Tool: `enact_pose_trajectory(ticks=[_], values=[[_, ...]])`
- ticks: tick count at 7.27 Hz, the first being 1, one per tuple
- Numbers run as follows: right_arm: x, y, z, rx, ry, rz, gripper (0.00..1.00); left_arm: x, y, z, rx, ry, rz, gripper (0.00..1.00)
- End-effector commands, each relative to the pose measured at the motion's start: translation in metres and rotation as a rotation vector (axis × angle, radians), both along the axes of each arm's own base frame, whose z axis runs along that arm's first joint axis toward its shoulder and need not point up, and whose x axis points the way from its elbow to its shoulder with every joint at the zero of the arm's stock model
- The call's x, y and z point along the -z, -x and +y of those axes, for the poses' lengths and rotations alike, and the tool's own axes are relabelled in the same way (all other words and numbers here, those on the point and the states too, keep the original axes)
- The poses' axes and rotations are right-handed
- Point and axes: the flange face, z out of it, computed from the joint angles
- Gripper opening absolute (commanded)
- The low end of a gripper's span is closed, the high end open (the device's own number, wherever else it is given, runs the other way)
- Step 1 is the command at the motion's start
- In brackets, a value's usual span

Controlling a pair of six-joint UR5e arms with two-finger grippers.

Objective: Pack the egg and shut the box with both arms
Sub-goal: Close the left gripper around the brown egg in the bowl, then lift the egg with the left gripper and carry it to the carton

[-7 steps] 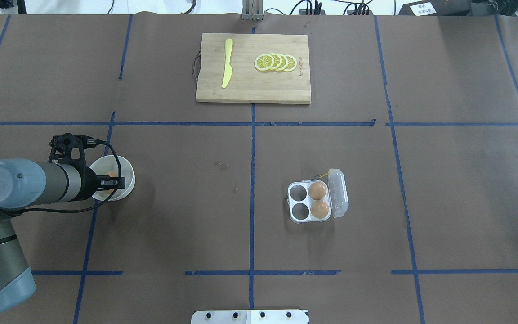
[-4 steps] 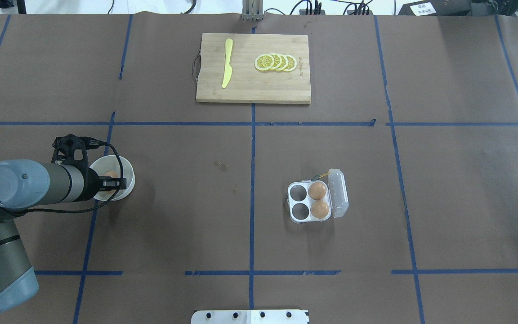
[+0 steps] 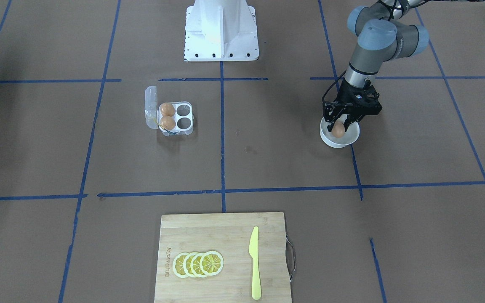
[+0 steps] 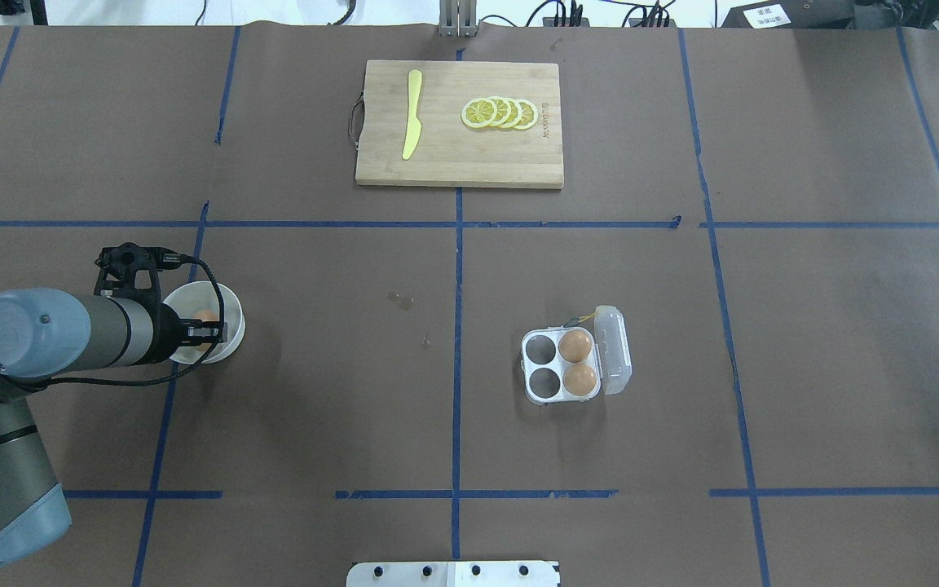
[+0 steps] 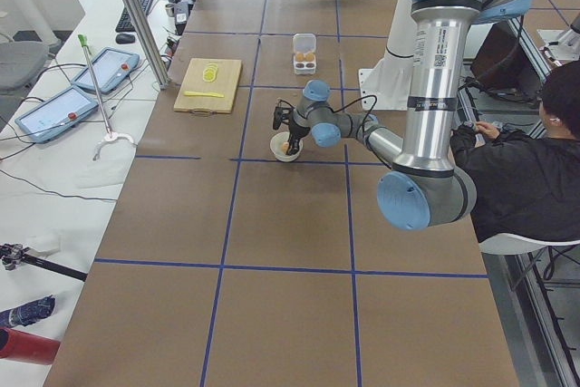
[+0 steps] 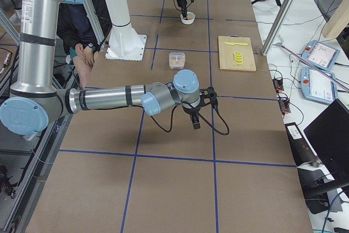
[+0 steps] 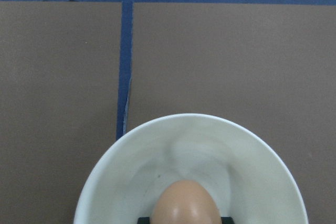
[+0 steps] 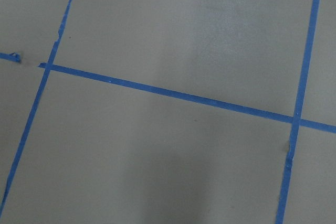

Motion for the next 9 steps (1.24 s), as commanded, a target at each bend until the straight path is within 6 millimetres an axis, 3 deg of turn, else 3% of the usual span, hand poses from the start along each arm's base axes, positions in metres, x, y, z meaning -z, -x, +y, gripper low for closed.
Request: enact_pose_trajectory(ticks=[1, 3, 5, 7, 8, 9], values=[[0.0, 0.0, 0.0, 0.0, -0.001, 0.0, 1.0, 0.021, 0.013, -0.002, 0.013, -0.025, 0.036, 0.0], [0.0, 0.0, 0.0, 0.0, -0.001, 0.0, 1.0, 0.048, 0.031, -0.004, 0.034, -0.06, 0.081, 0.0], [0.0, 0.0, 0.0, 0.0, -0.001, 0.0, 1.0, 0.077, 0.052, -0.022, -0.043, -0.268, 0.047, 0.0], [0.0, 0.0, 0.0, 0.001, -0.001, -0.001, 1.0, 0.15, 0.026, -0.044, 0.028, -0.375, 0.127, 0.0], [0.0, 0.0, 0.0, 0.0, 0.001, 0.0, 1.0, 0.191, 0.003, -0.045, 0.022, -0.431, 0.202, 0.0], [0.0, 0.0, 0.0, 0.0, 0.001, 0.0, 1.0, 0.206, -0.024, -0.041, 0.003, -0.478, 0.276, 0.0]])
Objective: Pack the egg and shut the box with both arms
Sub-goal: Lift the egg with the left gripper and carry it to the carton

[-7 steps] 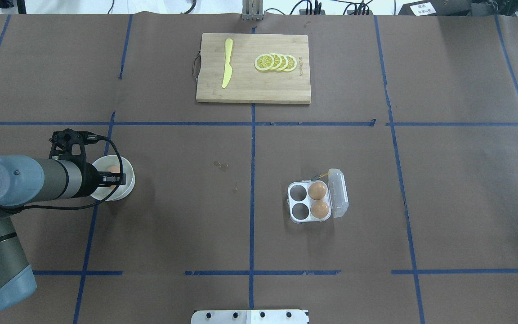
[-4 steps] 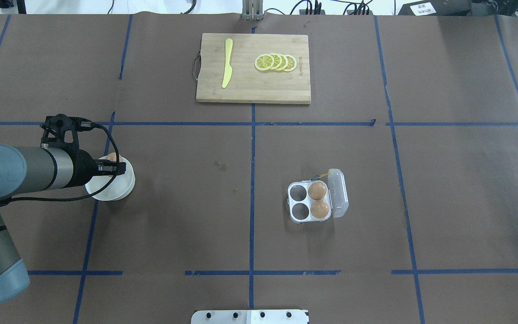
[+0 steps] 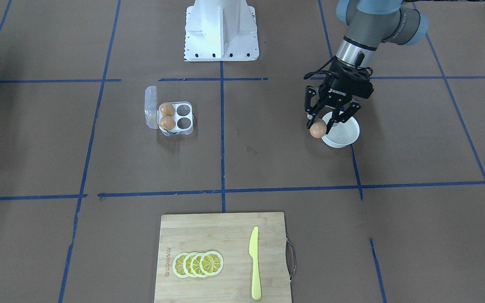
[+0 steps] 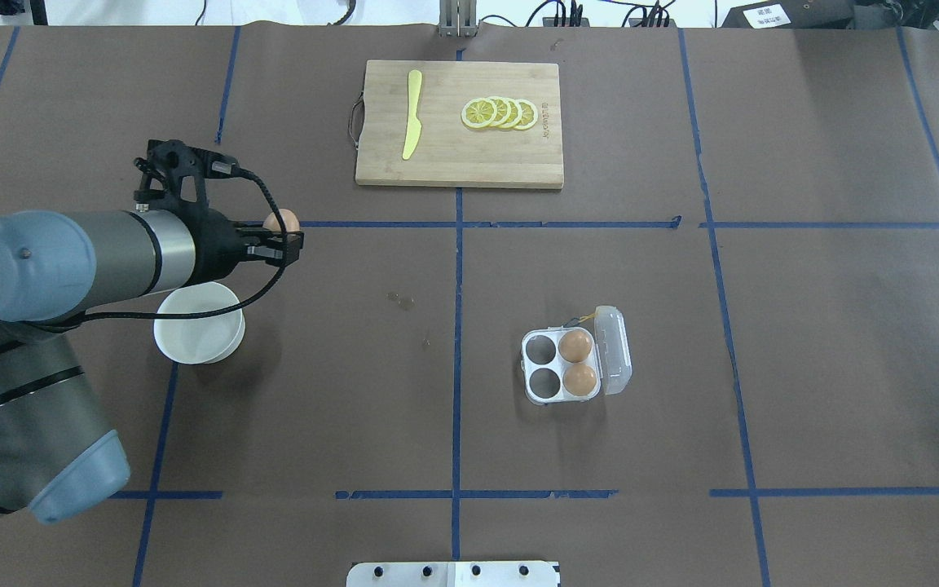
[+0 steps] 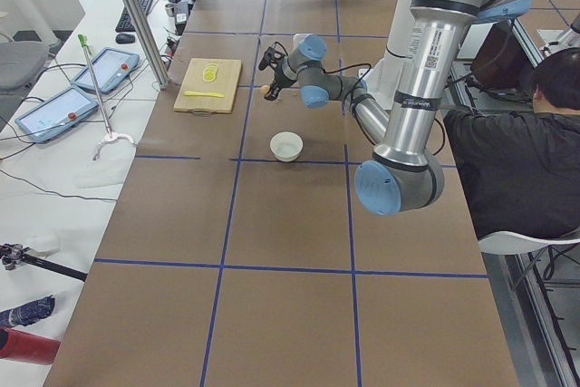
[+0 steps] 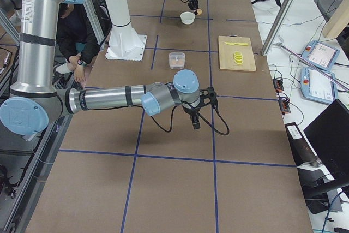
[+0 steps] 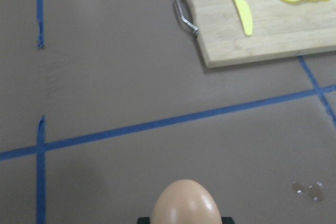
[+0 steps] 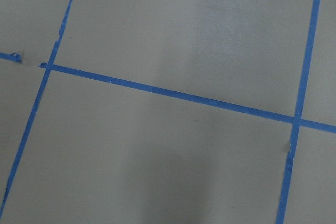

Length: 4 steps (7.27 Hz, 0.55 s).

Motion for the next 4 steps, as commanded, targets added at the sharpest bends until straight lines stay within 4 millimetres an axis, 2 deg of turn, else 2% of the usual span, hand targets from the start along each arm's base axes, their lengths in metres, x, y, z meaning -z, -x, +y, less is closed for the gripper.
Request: enact_pose_trajectory(ticks=[1, 2, 3, 4], values=[[0.0, 0.0, 0.0, 0.001, -0.001, 0.001, 1.0, 0.032, -0.052, 0.005, 0.009, -0.128, 0.161, 0.0], [-0.002, 0.0, 0.001, 0.0, 0.002, 0.003, 1.0, 0.021, -0.085, 0.037, -0.01, -0.211, 0.219, 0.0], [-0.002, 0.0, 0.001, 0.0, 0.002, 0.003, 1.0, 0.029, -0.104, 0.059, -0.056, -0.298, 0.265, 0.0], [-0.002, 0.0, 0.001, 0.0, 0.002, 0.003, 1.0, 0.036, -0.112, 0.066, -0.071, -0.327, 0.283, 0.0]])
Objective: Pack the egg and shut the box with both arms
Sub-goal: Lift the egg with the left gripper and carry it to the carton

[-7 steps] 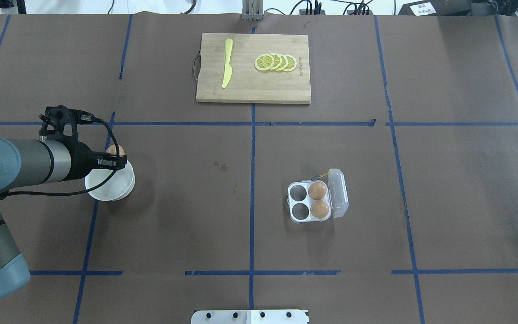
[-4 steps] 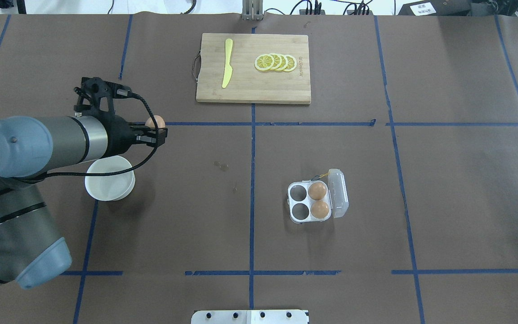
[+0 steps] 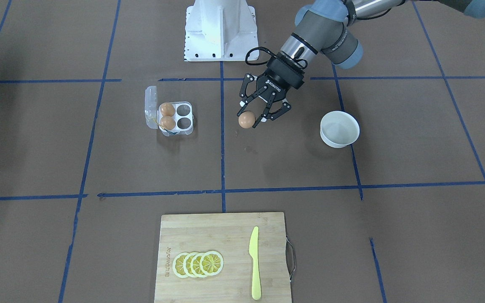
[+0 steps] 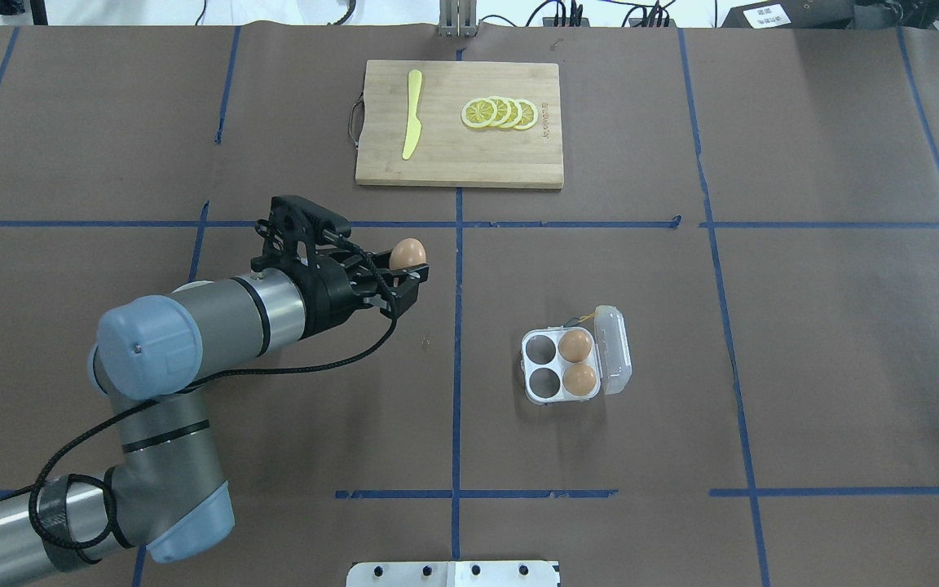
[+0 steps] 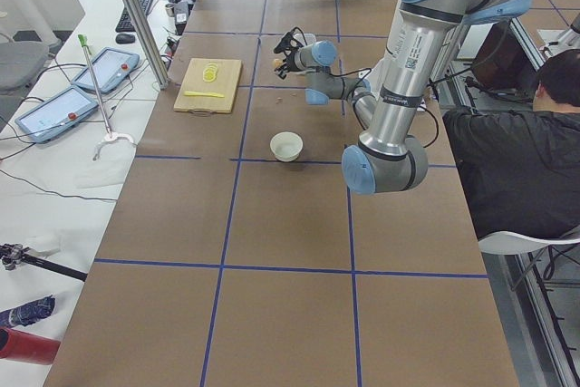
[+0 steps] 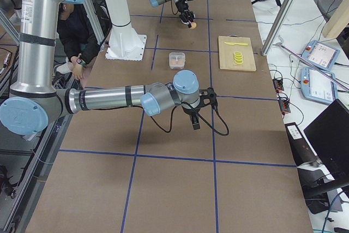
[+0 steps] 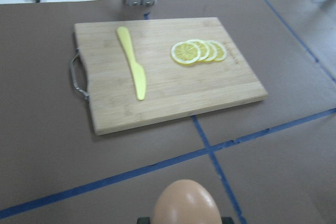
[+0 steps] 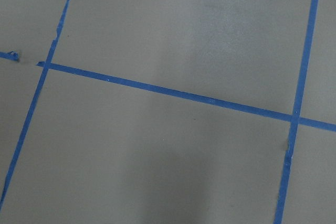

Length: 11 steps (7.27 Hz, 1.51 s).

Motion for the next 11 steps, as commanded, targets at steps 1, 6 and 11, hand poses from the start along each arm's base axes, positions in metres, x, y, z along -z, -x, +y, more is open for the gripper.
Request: enact_pose_trajectory(ticks=[1, 6, 11], values=[[-0.003, -0.001, 0.002, -0.003, 0.004, 0.008, 1.0, 0.021, -0.03, 0.028, -0.038, -0.121, 0.033, 0.0], [-0.007, -0.002, 0.005, -0.004, 0.01, 0.012, 1.0, 0.028, -0.116, 0.048, 0.001, -0.391, -0.035, 0.0], [-0.015, -0.004, 0.012, -0.01, 0.021, 0.03, 1.0, 0.035, -0.165, 0.073, -0.054, -0.419, -0.072, 0.11]])
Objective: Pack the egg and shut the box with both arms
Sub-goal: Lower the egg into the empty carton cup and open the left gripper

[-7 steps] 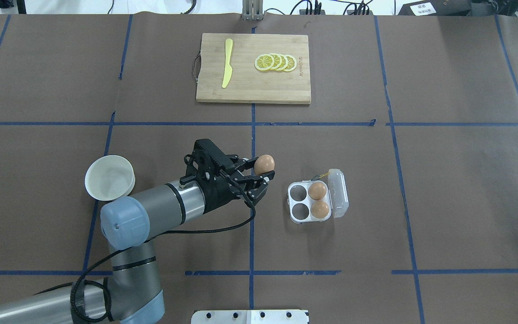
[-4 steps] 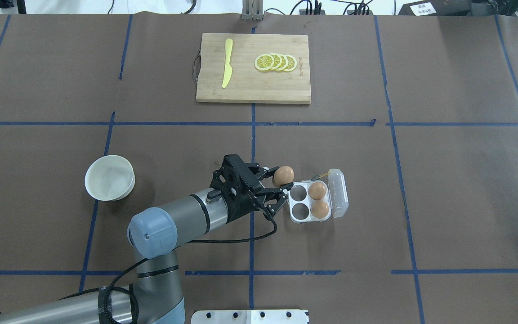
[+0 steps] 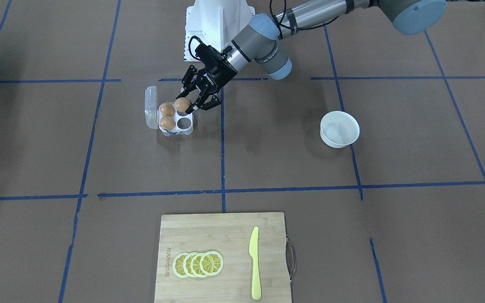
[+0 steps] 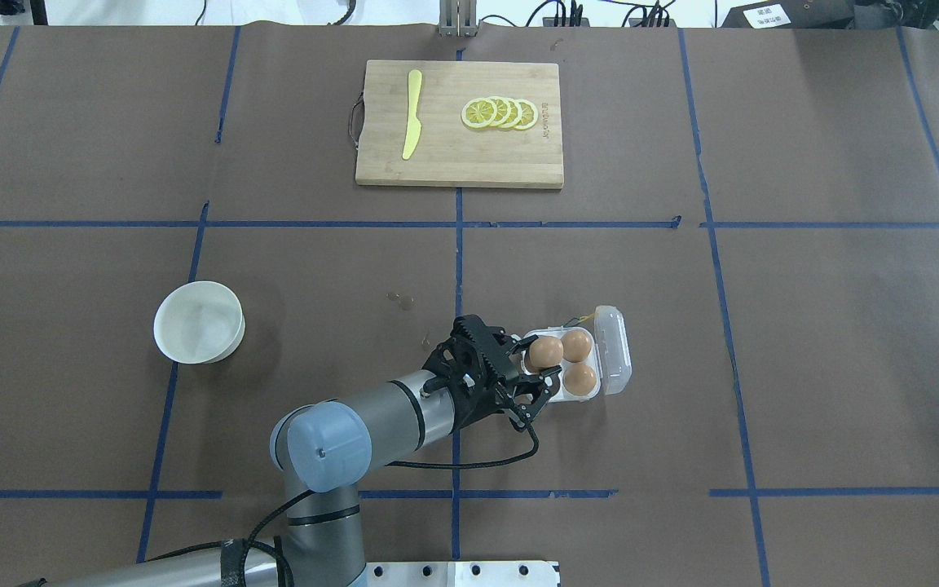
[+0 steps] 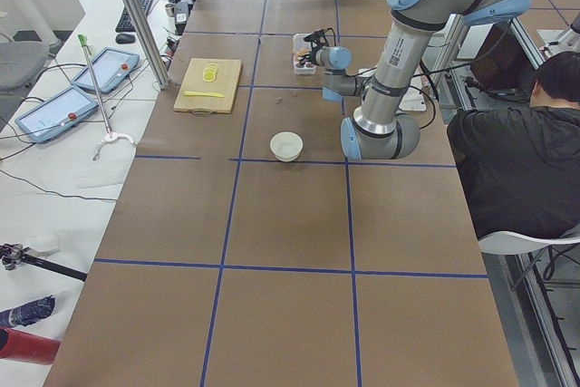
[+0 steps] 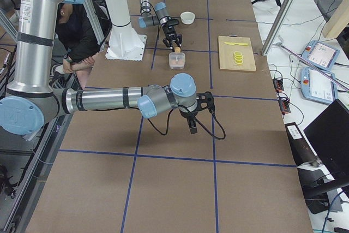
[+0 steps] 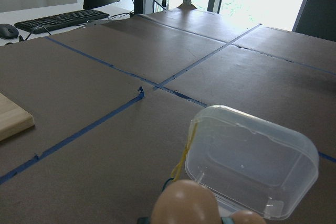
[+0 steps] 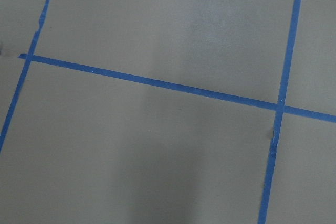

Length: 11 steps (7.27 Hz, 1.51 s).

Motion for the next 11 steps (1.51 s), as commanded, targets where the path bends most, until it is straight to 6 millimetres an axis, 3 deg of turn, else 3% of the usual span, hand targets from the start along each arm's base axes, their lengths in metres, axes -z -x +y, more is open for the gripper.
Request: enact_pose_trajectory(ticks=[1, 4, 7, 11], values=[[-0.0016, -0.0003, 0.0022, 0.0, 0.005, 0.0, 1.0, 0.0, -0.0075, 0.011, -0.022, -0.002, -0.004, 0.12], [-0.0033, -0.0005, 0.0028, -0.001, 0.009, 0.002, 1.0, 0.0046, -0.0106, 0.014, -0.03, -0.003, 0.001, 0.25], [-0.0042, -0.0007, 0.0047, 0.001, 0.01, 0.001, 1.0, 0.0099, -0.0109, 0.0138, -0.029, -0.004, 0.007, 0.26], [-0.0049, -0.0008, 0.0053, 0.001, 0.011, 0.001, 1.0, 0.0023, -0.0154, 0.011, -0.019, -0.001, -0.015, 0.27]])
